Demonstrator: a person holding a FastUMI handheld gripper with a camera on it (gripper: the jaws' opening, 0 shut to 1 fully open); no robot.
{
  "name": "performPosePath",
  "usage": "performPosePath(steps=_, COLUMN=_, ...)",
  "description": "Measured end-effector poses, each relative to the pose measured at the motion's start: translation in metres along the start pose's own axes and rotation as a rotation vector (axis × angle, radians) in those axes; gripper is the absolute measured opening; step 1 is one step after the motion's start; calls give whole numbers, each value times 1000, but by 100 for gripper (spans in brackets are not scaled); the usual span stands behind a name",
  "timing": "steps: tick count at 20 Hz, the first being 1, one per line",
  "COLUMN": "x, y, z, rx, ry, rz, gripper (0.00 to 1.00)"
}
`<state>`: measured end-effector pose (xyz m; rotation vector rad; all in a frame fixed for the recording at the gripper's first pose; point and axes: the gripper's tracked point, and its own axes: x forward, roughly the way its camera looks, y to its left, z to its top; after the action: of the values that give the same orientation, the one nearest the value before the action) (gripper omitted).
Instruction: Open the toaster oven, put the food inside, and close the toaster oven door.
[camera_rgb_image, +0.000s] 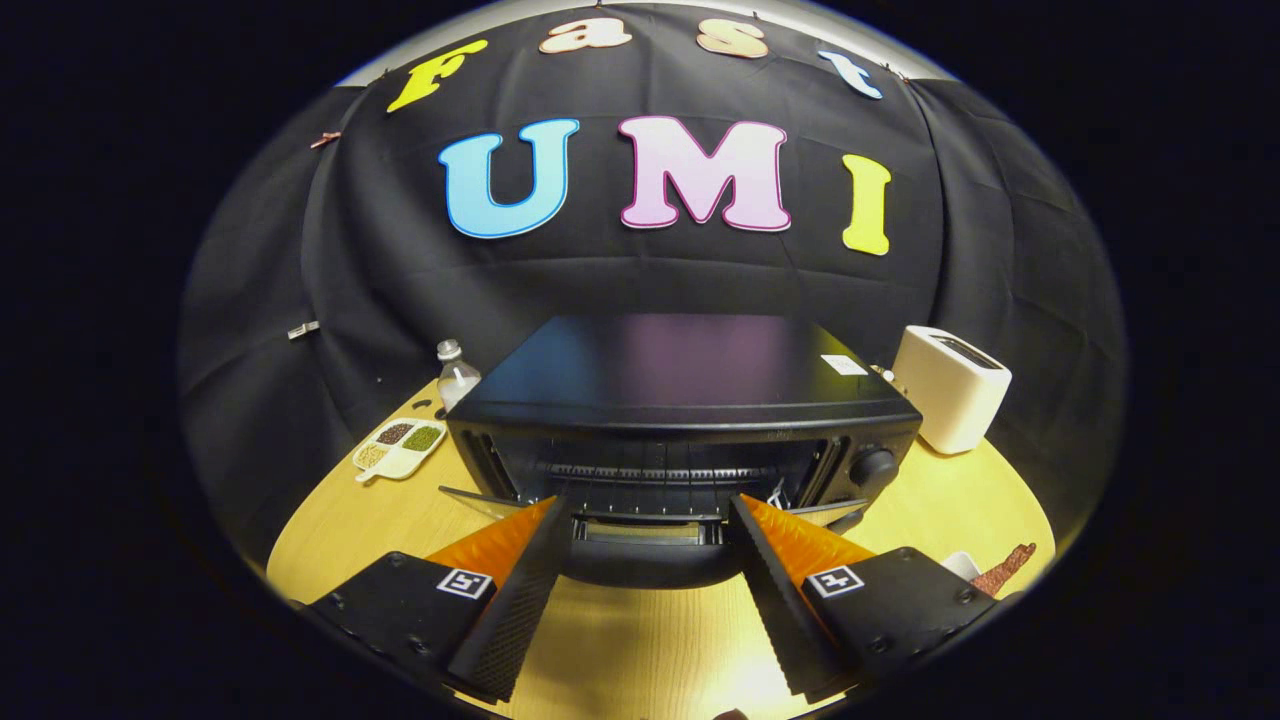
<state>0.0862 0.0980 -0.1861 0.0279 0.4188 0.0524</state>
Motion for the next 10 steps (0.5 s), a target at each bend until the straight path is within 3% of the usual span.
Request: performPosePath(steps=10, x=-33, y=2, z=-64, rx=-105, ry=74, rz=36, gripper=99)
